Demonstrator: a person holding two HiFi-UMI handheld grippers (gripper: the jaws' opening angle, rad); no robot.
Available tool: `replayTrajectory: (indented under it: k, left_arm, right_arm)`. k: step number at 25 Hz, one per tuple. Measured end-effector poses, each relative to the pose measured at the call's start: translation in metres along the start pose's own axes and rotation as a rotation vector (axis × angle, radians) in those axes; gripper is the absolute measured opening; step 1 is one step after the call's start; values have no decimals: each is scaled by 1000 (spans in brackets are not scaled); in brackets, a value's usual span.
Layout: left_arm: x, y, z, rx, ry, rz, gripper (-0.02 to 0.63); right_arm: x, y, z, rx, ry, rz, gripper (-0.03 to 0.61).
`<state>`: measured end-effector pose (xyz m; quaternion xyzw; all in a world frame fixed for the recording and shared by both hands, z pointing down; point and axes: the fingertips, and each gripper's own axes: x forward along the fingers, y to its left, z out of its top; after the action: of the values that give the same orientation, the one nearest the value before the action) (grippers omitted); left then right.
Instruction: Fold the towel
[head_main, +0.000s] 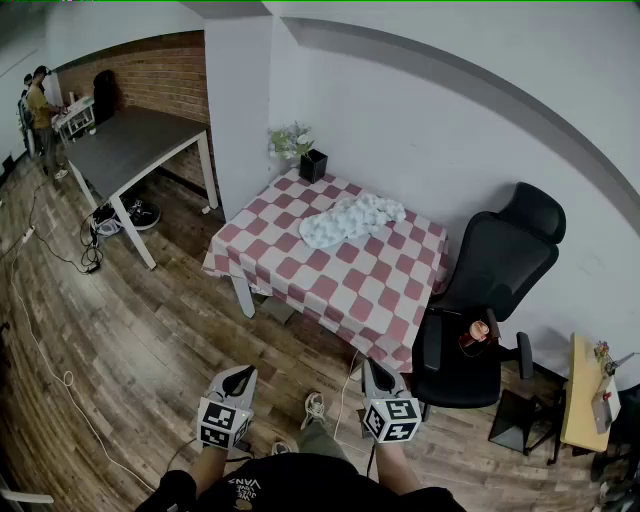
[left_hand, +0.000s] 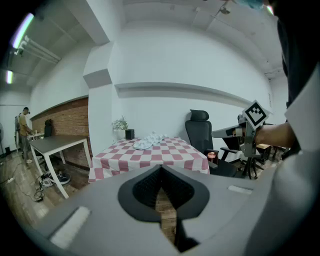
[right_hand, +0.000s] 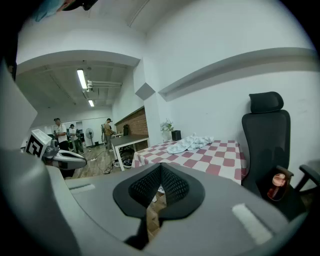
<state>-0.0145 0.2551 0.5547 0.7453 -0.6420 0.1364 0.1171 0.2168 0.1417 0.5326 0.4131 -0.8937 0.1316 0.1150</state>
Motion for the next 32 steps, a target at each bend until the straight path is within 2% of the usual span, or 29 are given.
replayTrajectory:
  k: [12,19,24,25,26,27,32]
  left_arm:
    - [26,18,10,-1,-7,-43,2]
    - [69,42,30,-17,-24,-40,2]
    - [107,54,43,0,-24,-64,9]
    - [116,58,47,-5,-26,-57,43]
    - [126,62,50,-10,-26,-50,127]
    - [136,64,52,-9,-23,-44,175]
    - [178,71,61,-7,1,-25,195]
  right_arm:
    - [25,3,14,21,-25,8,5]
    - [76,-29,40,61,-46,-7,5]
    - [122,-55,54,72,-29,-6,69]
    - [132,-59,57,68,-23,2,84]
    - [142,-63,60,63,-17,10,95]
    - [151,-68,63,59,-11,17,106]
    - [191,-97,76,70,-2,25,152]
